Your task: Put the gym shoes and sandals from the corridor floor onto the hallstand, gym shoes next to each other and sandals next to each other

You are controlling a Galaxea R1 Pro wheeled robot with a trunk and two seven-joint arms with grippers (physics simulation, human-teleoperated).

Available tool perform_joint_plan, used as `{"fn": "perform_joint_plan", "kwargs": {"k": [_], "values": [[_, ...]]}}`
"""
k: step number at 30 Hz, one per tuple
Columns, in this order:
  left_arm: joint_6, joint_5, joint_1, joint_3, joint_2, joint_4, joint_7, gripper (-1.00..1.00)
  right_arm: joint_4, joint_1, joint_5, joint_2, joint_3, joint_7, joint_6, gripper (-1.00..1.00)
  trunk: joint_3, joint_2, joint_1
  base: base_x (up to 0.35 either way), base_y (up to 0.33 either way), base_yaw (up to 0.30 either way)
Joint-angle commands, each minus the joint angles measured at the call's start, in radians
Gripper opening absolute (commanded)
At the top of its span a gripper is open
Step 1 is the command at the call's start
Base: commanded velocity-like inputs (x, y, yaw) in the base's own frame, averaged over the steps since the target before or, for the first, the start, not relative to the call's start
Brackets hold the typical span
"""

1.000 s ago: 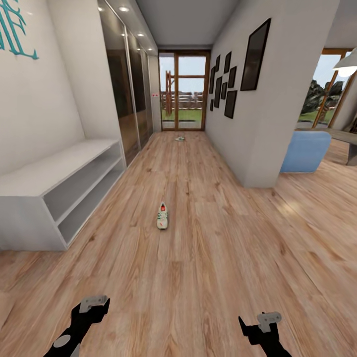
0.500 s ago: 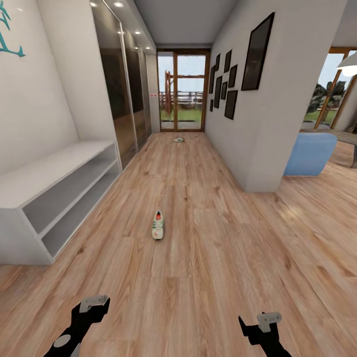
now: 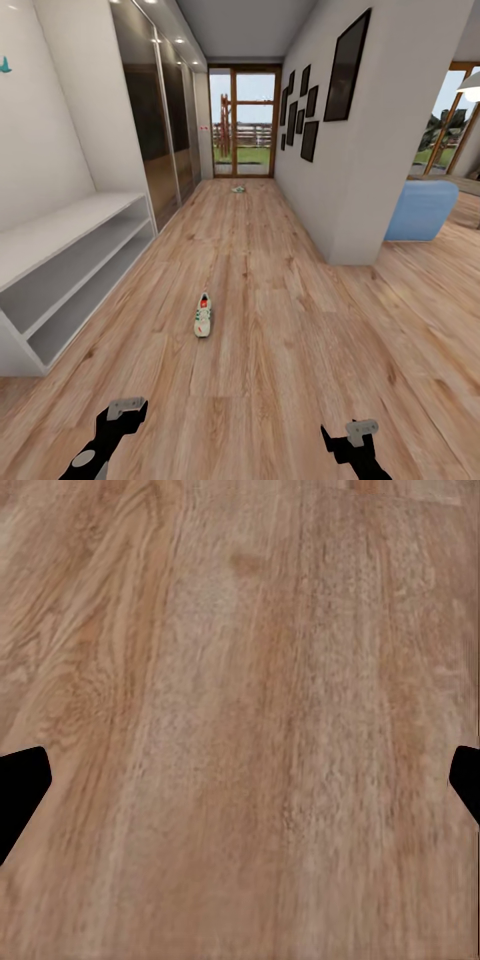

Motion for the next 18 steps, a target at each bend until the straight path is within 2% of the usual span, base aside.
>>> {"fn": "perform_joint_plan", "kwargs": {"k": [1,18], "values": [[-0.003,-0.001,-0.001,0.007,-0.001,0.001,-0.008,1.0,0.001,-0.001,-0.004,0.0,0.007,0.001,-0.003,1.0,-0.001,0.0,0.0,0.302,-0.133,0.0],[-0.003,0.0,0.0,0.007,0.0,0.0,-0.008,1.0,0.001,-0.001,-0.004,0.0,0.007,0.001,-0.003,1.0,-0.001,0.0,0.0,0.299,-0.136,0.0]]}}
